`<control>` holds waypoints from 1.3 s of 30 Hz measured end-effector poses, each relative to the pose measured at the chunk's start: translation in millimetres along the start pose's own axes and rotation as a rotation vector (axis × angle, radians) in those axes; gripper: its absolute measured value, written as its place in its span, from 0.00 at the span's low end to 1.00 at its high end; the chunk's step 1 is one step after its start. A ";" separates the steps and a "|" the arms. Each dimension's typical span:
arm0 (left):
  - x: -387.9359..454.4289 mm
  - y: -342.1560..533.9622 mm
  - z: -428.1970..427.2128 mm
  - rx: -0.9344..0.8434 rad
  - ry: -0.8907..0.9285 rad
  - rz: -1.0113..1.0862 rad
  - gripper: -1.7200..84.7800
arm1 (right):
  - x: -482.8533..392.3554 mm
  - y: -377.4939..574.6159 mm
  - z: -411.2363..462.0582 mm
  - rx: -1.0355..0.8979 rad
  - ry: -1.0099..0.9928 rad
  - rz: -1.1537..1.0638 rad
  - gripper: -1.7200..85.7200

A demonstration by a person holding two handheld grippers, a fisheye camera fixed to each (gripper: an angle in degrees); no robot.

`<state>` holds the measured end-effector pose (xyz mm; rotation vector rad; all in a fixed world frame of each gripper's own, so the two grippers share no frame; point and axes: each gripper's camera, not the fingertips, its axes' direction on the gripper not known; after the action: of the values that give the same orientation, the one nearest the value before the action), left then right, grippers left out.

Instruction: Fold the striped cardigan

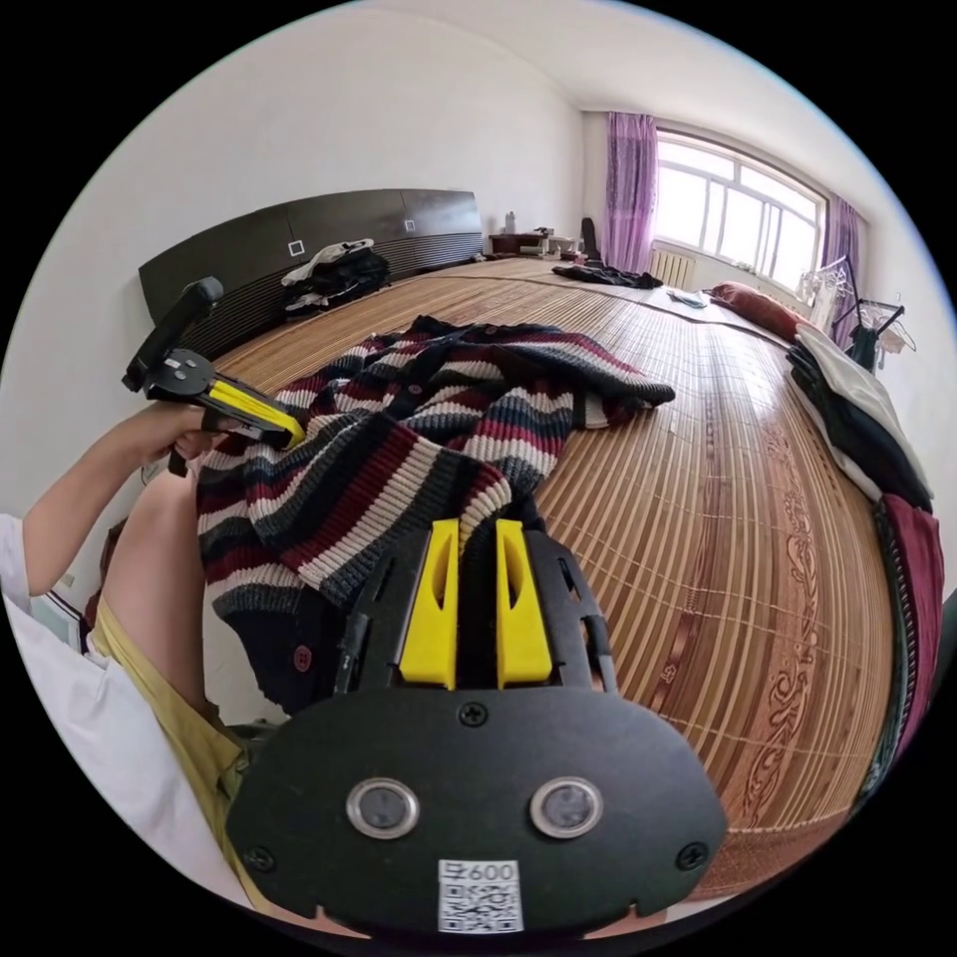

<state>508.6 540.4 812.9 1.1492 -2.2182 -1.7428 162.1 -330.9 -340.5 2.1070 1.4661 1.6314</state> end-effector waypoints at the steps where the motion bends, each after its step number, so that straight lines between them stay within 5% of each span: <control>1: -2.0 1.9 5.8 0.010 -0.020 0.012 0.03 | 2.0 3.3 1.0 0.003 -0.007 0.005 0.06; 9: -27.3 -54.9 59.8 -0.109 -0.156 0.039 0.03 | 11.4 34.8 -6.0 0.083 -0.014 0.023 0.07; 15: -38.4 -97.4 114.3 -0.109 -0.334 0.106 0.02 | 79.1 94.4 -36.7 0.308 -0.025 0.372 0.03; 19: -43.9 -102.9 154.3 -0.054 -0.440 0.182 0.02 | 132.7 141.6 -35.4 0.459 -0.393 0.407 0.05; 28: -186.8 -48.4 194.6 0.197 0.139 -0.227 0.02 | 158.9 158.3 -7.6 0.398 -0.432 0.454 0.06; 30: -179.8 -4.9 196.8 0.290 0.180 -0.200 0.02 | 159.5 158.7 -5.1 0.388 -0.426 0.446 0.06; 33: -139.8 106.1 151.8 0.812 0.052 -0.100 0.02 | 166.7 163.5 -1.4 0.392 -0.433 0.462 0.06; 36: -96.0 242.4 141.4 1.183 -0.200 -0.451 0.02 | 175.0 165.3 4.4 0.375 -0.434 0.495 0.05; 39: -47.4 300.6 123.8 1.121 -0.166 -0.244 0.03 | 183.0 164.9 10.5 0.355 -0.442 0.521 0.03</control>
<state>332.0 686.2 1048.4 1.4694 -3.3750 -0.4963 264.5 -282.1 -121.6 2.9941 1.1885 0.9336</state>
